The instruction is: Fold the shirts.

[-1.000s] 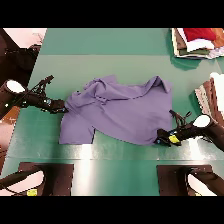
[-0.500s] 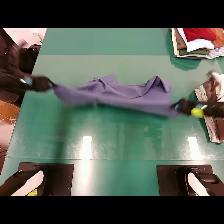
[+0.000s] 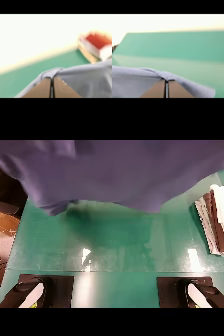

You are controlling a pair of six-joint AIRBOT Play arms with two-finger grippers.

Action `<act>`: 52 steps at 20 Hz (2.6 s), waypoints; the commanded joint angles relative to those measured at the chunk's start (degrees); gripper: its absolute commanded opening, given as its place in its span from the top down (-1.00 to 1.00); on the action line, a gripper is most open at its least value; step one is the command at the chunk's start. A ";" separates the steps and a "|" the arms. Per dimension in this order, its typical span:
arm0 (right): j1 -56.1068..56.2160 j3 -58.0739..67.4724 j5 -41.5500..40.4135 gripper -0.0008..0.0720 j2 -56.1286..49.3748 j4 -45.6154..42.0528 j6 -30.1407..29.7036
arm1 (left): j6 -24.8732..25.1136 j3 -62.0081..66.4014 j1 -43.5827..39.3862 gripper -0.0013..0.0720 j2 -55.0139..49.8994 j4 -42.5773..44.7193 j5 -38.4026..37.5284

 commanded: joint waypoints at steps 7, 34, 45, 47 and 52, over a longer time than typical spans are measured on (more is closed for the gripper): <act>-0.20 18.43 12.04 0.94 -4.61 -5.92 0.17 | -1.05 7.65 0.02 0.90 0.42 -11.80 0.15; 5.75 2.38 -6.19 0.94 -53.37 -10.88 -3.32 | 11.41 -27.82 -3.96 0.90 -46.49 -7.34 20.33; 9.55 2.32 11.58 0.94 -53.40 -19.56 -1.22 | 6.43 -31.82 -4.13 0.89 -46.53 9.20 3.78; 9.55 2.32 11.63 0.94 -53.42 -19.56 0.24 | 6.45 -33.18 -4.13 0.89 -46.53 9.51 4.52; 9.51 2.34 14.51 0.92 -53.44 -19.02 0.39 | 3.39 -33.44 -4.13 0.41 -46.51 9.51 3.76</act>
